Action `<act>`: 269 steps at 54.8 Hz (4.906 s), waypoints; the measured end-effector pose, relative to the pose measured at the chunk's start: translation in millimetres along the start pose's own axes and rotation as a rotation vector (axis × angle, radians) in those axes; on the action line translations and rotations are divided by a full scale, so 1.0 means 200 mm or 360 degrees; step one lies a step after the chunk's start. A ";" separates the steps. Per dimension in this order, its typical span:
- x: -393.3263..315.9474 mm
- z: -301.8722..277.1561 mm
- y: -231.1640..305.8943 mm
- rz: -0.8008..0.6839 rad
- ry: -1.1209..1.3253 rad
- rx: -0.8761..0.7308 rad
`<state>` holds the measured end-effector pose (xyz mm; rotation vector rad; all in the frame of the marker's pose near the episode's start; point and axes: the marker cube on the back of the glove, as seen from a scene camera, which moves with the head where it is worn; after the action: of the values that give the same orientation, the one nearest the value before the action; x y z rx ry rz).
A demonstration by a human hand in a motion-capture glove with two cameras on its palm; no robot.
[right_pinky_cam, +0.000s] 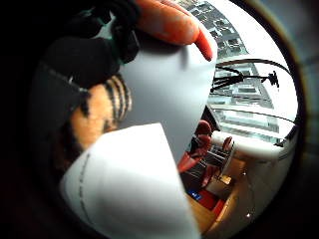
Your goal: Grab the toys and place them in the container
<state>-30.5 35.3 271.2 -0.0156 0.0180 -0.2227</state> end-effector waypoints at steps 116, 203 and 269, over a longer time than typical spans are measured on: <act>-1.59 -0.95 -1.61 -0.0274 -0.0032 -0.0176; -0.25 -1.30 -0.89 0.0261 0.0227 0.0166; 0.33 -0.68 -0.84 0.0409 -0.0279 0.0387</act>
<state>-4.9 -145.0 136.5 0.2084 -0.1808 0.0351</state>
